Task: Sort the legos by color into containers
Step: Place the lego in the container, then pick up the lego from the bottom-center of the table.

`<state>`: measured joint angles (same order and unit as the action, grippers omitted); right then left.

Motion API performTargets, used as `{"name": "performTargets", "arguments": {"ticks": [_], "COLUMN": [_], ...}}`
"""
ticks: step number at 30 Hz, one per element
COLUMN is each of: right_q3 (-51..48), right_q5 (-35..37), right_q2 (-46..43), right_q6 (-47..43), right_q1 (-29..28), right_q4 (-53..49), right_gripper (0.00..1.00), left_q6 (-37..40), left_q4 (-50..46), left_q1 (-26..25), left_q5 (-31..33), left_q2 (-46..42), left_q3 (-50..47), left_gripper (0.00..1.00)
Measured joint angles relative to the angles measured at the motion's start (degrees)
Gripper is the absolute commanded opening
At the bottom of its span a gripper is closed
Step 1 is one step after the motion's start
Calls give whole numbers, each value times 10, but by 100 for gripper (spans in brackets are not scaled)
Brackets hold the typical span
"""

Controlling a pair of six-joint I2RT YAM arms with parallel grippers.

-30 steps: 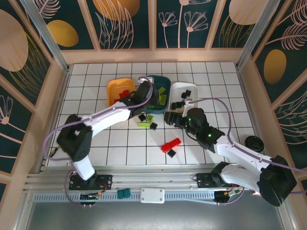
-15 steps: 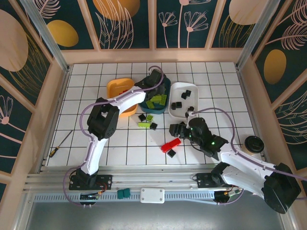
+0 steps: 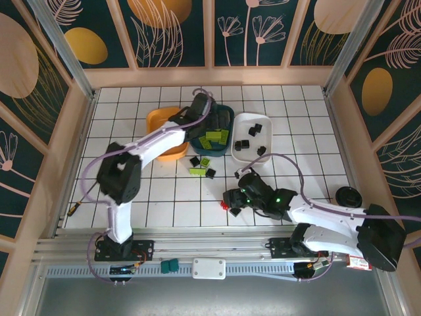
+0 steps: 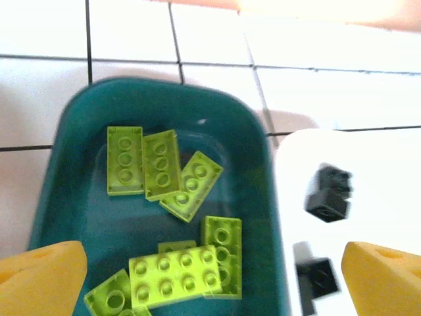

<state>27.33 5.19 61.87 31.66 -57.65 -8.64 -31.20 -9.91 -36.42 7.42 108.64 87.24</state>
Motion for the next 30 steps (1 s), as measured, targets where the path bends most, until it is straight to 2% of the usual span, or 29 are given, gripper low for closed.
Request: {"name": "performTargets", "arguments": {"ticks": [6, 14, 25, 30], "right_q3": [28, 54, 121, 135], "right_q5": [32, 37, 40, 56], "right_q2": [55, 124, 217, 236], "right_q6": [0, -4, -16, -24], "right_q1": [-42, -68, -107, -107], "right_q4": [-20, -20, -4, -7], "right_gripper": [63, 59, 60, 51], "left_q6": [-22, -47, -57, -59], "left_q4": [78, 86, 66, 56], "left_q1": [-1, -1, -1, -1], "left_q5": [-14, -14, -5, 5], "left_q2": [-203, -319, -422, -430], "left_q3": [-186, -370, -428, -435], "left_gripper": [99, 99, 99, 99]}}
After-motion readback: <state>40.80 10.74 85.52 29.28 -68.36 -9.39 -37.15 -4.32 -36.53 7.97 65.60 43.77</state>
